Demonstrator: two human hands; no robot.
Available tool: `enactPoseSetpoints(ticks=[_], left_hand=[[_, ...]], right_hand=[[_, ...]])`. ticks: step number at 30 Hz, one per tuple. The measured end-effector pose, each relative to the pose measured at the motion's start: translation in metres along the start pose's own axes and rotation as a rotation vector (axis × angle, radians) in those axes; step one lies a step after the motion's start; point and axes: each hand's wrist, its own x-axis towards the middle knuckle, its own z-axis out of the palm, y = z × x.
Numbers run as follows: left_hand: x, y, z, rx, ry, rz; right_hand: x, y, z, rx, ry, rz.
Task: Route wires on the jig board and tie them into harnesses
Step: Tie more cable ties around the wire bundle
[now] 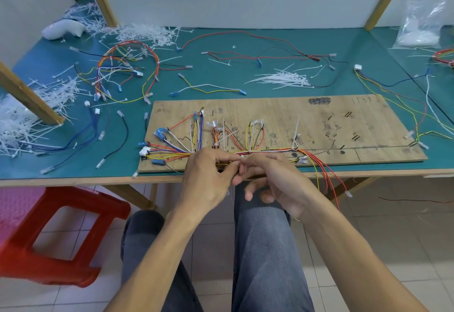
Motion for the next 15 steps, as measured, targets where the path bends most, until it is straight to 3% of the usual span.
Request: enactPoseSetpoints(ticks=[4, 9, 15], left_hand=[[-0.003, 0.003, -0.001, -0.004, -0.024, 0.024], [-0.004, 0.006, -0.003, -0.024, -0.046, 0.034], [-0.006, 0.002, -0.003, 0.001, -0.039, 0.072]], right_hand=[[-0.001, 0.004, -0.001, 0.006, 0.012, -0.035], [0.004, 0.02, 0.006, 0.0, 0.173, -0.162], [0.006, 0.029, 0.012, 0.055, 0.239, -0.266]])
